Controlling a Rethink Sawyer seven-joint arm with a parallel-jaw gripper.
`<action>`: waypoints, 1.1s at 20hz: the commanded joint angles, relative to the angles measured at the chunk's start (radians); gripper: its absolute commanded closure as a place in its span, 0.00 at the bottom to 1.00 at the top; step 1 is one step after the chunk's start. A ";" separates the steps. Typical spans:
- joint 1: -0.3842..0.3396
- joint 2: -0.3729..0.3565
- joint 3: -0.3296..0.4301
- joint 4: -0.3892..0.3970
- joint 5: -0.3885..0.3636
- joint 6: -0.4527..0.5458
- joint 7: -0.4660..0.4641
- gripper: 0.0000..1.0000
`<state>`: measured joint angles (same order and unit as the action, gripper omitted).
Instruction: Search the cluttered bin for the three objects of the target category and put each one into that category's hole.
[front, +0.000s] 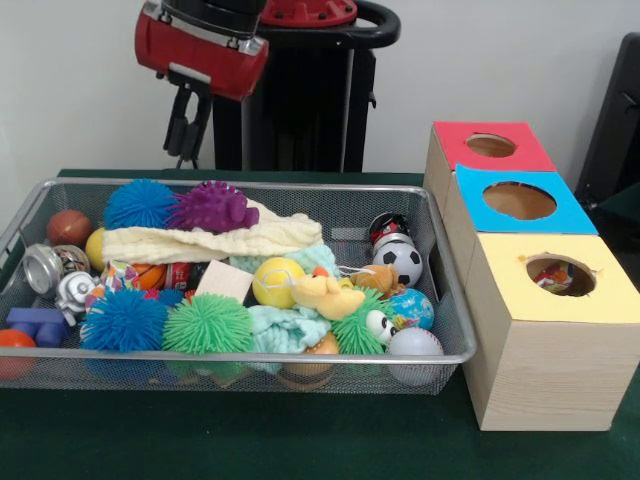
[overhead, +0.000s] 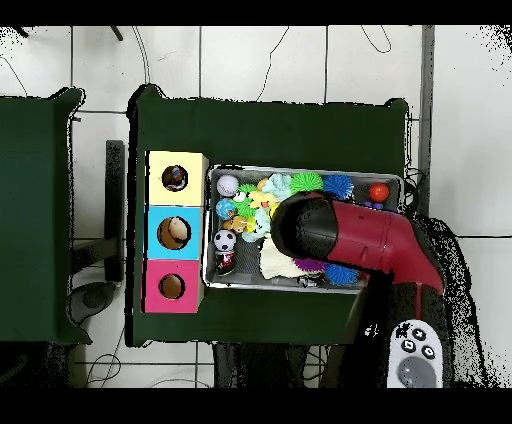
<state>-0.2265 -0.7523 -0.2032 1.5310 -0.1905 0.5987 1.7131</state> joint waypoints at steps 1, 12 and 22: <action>-0.131 -0.086 0.176 0.110 -0.035 0.029 -0.203 1.00; -0.186 -0.101 0.219 0.204 -0.106 -0.097 -0.130 1.00; -0.242 -0.044 0.270 0.279 -0.158 -0.238 -0.038 1.00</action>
<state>-0.4397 -0.8583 -0.0552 1.6621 -0.2748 0.4255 1.7131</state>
